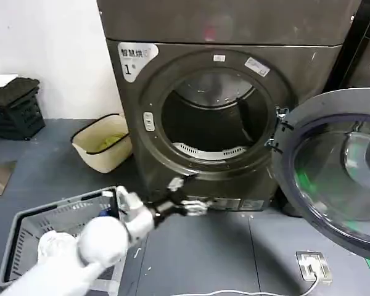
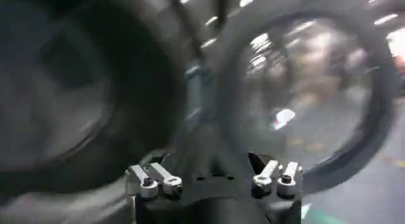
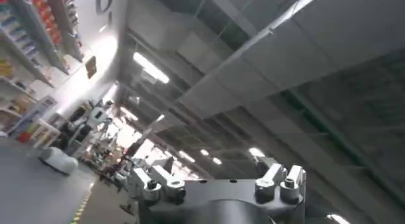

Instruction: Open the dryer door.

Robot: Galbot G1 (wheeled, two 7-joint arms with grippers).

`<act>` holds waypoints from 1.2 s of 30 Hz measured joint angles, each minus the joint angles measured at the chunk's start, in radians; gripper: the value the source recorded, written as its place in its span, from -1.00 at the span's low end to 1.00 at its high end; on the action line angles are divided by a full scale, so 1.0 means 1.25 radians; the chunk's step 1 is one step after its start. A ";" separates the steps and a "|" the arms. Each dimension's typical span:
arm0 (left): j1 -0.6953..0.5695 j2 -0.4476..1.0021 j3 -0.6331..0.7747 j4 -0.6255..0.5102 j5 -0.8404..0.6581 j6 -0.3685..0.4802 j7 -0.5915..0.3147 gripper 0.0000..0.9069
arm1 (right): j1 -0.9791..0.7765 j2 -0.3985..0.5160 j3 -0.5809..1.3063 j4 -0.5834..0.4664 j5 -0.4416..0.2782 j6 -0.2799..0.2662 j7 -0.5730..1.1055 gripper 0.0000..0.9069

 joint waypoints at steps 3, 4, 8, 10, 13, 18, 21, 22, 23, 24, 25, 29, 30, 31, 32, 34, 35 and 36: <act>0.036 0.058 -0.055 -0.007 -0.038 0.025 -0.069 1.00 | 0.000 -0.005 -0.005 -0.007 0.006 0.004 -0.006 1.00; 0.047 0.074 -0.072 -0.007 -0.051 0.037 -0.090 1.00 | 0.000 -0.006 -0.007 -0.007 0.009 0.006 -0.009 1.00; 0.084 0.127 -0.132 -0.002 -0.117 0.082 -0.191 1.00 | 0.004 -0.009 -0.015 -0.006 0.027 0.011 -0.023 1.00; 0.084 0.152 -0.154 0.008 -0.172 0.126 -0.257 1.00 | 0.007 -0.012 -0.020 -0.006 0.030 0.015 -0.028 1.00; 0.070 0.187 -0.169 0.027 -0.271 0.174 -0.331 1.00 | 0.011 -0.014 -0.028 -0.007 0.033 0.022 -0.037 1.00; 0.055 0.247 -0.182 0.059 -0.408 0.220 -0.445 1.00 | 0.019 -0.007 -0.042 0.001 0.059 0.022 -0.051 1.00; 0.058 0.280 -0.183 0.071 -0.490 0.242 -0.515 1.00 | 0.020 -0.004 -0.051 0.007 0.070 0.024 -0.064 1.00; 0.057 0.292 -0.183 0.072 -0.520 0.251 -0.539 1.00 | 0.020 -0.003 -0.053 0.009 0.074 0.024 -0.068 1.00; 0.055 0.302 -0.183 0.073 -0.547 0.257 -0.556 1.00 | 0.021 -0.003 -0.056 0.012 0.077 0.025 -0.072 1.00; 0.051 0.312 -0.183 0.075 -0.579 0.267 -0.578 1.00 | 0.022 -0.003 -0.058 0.014 0.084 0.025 -0.076 1.00; 0.046 0.320 -0.183 0.079 -0.614 0.274 -0.603 1.00 | 0.023 -0.002 -0.059 0.016 0.089 0.026 -0.079 1.00; 0.032 0.345 -0.183 0.096 -0.766 0.293 -0.711 1.00 | 0.029 0.002 -0.066 0.021 0.113 0.032 -0.087 1.00; 0.031 0.350 -0.183 0.098 -0.800 0.299 -0.729 1.00 | 0.030 0.004 -0.069 0.022 0.124 0.032 -0.089 1.00; 0.027 0.354 -0.184 0.102 -0.841 0.304 -0.756 1.00 | 0.031 0.006 -0.072 0.024 0.132 0.033 -0.092 1.00; 0.023 0.358 -0.187 0.108 -0.879 0.304 -0.781 1.00 | 0.032 0.007 -0.073 0.024 0.134 0.033 -0.093 1.00; 0.015 0.366 -0.192 0.117 -0.954 0.304 -0.814 1.00 | 0.034 0.009 -0.076 0.024 0.137 0.042 -0.094 1.00; 0.011 0.370 -0.193 0.123 -0.988 0.304 -0.827 1.00 | 0.034 0.009 -0.076 0.024 0.137 0.046 -0.095 1.00; 0.006 0.374 -0.194 0.129 -1.019 0.304 -0.836 1.00 | 0.035 0.009 -0.076 0.024 0.137 0.048 -0.095 1.00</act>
